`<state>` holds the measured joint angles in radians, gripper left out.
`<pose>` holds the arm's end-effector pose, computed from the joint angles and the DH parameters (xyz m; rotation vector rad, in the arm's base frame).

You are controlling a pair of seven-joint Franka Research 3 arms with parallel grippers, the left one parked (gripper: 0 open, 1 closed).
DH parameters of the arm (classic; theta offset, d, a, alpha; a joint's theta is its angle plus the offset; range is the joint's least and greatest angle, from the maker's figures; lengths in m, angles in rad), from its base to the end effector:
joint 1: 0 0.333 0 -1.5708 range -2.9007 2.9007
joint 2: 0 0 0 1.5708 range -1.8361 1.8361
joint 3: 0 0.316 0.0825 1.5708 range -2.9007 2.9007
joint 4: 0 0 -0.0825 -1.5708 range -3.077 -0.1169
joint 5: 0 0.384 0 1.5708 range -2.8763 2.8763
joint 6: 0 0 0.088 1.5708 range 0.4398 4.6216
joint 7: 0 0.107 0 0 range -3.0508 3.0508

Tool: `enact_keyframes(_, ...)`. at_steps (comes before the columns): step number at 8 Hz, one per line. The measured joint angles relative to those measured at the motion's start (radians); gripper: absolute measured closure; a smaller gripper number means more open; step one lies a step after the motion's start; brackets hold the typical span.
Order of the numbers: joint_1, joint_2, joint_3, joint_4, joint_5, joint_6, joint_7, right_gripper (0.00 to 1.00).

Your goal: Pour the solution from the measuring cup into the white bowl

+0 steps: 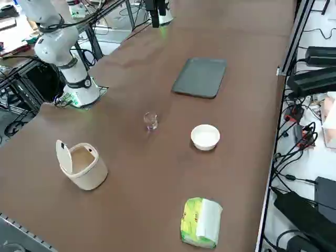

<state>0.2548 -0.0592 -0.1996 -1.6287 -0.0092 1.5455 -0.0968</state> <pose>0.5327 0.0252 0.6266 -3.1292 -0.2389 0.0394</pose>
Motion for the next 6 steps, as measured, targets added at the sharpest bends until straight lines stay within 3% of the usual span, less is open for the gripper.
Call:
enact_keyframes(3, 0.001, 0.0, -0.001, 0.002, -0.002, 0.001, 0.017, 0.0)
enact_keyframes(6, 0.033, 0.026, 0.019, -0.005, -0.075, 0.005, 0.207, 0.0)
